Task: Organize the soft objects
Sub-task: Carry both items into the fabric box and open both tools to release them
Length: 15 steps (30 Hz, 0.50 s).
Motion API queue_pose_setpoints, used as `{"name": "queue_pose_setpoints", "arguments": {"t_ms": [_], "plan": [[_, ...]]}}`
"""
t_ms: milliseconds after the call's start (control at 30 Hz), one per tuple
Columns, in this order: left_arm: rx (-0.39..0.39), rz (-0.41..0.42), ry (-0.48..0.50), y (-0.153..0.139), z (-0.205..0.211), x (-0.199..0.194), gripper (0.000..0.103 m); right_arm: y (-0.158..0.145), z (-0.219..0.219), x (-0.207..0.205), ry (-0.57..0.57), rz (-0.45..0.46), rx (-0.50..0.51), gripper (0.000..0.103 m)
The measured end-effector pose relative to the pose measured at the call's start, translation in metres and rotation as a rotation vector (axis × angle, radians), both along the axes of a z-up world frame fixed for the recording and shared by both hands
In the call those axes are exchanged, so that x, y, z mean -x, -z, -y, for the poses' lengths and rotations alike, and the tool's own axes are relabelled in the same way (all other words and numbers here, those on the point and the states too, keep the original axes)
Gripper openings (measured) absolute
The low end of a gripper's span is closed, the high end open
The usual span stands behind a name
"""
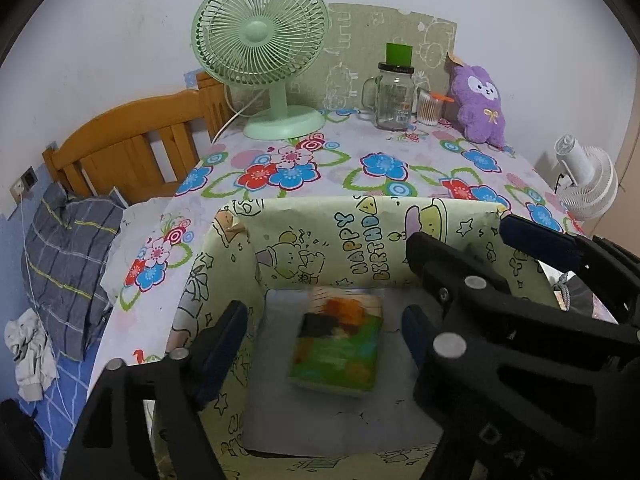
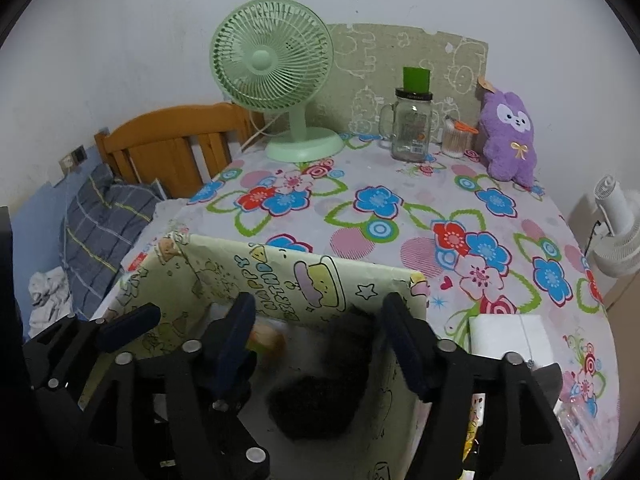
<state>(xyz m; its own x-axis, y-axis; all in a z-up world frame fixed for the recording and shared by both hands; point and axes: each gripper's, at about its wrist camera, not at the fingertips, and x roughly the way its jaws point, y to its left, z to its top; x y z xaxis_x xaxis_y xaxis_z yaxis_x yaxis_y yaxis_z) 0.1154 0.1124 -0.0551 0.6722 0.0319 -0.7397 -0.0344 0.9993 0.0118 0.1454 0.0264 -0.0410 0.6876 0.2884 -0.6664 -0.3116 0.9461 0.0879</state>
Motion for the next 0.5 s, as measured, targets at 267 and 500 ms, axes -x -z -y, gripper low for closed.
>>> {"name": "queue_pose_setpoints", "arguments": {"t_ms": [267, 500], "plan": [[0.028, -0.009, -0.007, -0.005, -0.002, 0.001, 0.087, -0.008, 0.000, 0.008, -0.003, 0.040, 0.032, 0.084], [0.019, 0.020, 0.001, -0.017, 0.004, 0.010, 0.087, -0.019, 0.007, 0.018, 0.004, 0.077, 0.030, 0.088]]}}
